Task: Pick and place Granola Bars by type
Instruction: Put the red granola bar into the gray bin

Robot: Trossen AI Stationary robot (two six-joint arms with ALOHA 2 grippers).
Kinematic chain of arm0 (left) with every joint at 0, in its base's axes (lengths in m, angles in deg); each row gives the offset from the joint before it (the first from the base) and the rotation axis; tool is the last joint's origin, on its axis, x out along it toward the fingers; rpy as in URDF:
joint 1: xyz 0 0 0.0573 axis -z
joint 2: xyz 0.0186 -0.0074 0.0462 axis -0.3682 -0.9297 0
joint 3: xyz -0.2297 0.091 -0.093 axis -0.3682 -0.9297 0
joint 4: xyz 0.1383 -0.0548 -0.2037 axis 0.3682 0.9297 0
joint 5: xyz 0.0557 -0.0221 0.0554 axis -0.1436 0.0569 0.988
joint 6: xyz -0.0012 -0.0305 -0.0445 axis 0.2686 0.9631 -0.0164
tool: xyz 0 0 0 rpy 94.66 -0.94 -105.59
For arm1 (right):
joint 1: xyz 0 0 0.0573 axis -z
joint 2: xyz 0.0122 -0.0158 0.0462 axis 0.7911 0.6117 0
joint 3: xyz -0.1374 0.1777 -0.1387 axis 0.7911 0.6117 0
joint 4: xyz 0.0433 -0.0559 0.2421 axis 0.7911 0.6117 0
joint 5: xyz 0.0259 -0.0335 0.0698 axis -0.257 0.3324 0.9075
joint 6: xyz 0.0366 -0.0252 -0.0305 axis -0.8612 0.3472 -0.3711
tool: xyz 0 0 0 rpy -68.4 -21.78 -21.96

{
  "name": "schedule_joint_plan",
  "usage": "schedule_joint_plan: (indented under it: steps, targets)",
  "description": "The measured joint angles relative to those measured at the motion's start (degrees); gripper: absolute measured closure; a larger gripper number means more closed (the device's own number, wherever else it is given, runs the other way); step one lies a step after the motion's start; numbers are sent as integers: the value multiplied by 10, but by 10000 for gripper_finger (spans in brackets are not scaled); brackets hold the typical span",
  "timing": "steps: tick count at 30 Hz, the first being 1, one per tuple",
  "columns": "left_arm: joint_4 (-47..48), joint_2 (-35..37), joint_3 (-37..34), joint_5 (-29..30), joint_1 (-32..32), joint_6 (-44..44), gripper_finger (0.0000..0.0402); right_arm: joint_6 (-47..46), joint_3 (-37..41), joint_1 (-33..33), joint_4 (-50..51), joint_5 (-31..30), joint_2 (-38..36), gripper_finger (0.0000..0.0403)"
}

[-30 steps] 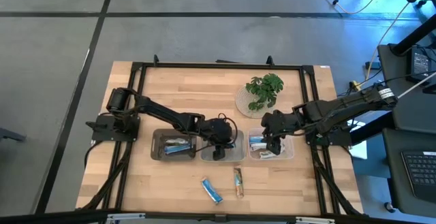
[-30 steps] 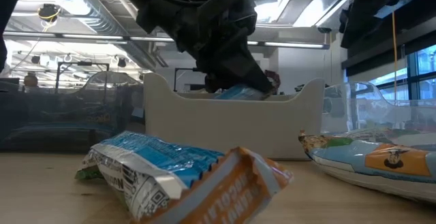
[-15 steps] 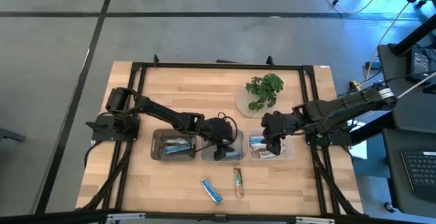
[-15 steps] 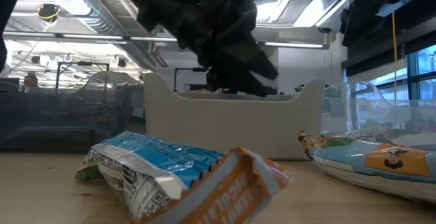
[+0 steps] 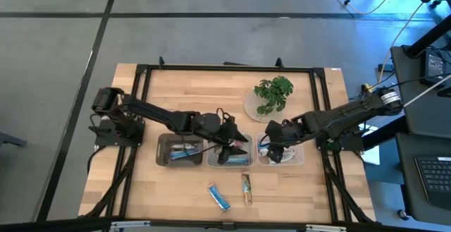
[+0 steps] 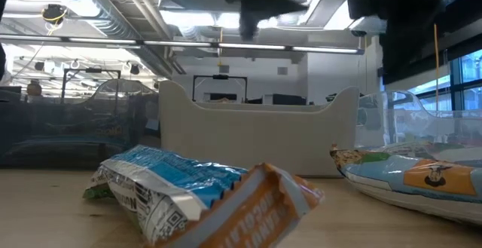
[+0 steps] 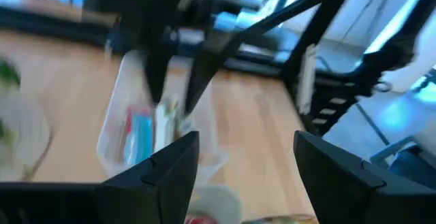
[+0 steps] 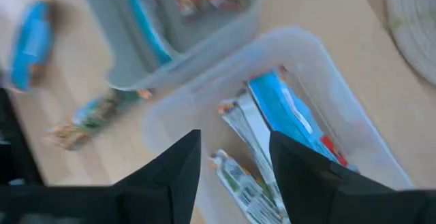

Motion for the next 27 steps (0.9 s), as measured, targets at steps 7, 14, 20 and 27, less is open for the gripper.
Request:
schedule_joint_plan:
  steps: [7, 14, 20, 27]
  targets:
    - [20, 69, 0, 0, 23, -43, 170, -44, 0, 0, 13, -33, 55, 225]
    - [28, 81, 0, 0, 43, -54, 172, -44, 0, 0, 29, -59, 94, 225]
    - [40, 77, 0, 1, 49, -53, 171, -58, 0, 0, 23, -70, 140, 225]
    - [44, 77, 0, 4, 49, -44, 171, -57, 0, 0, 19, -76, 186, 225]
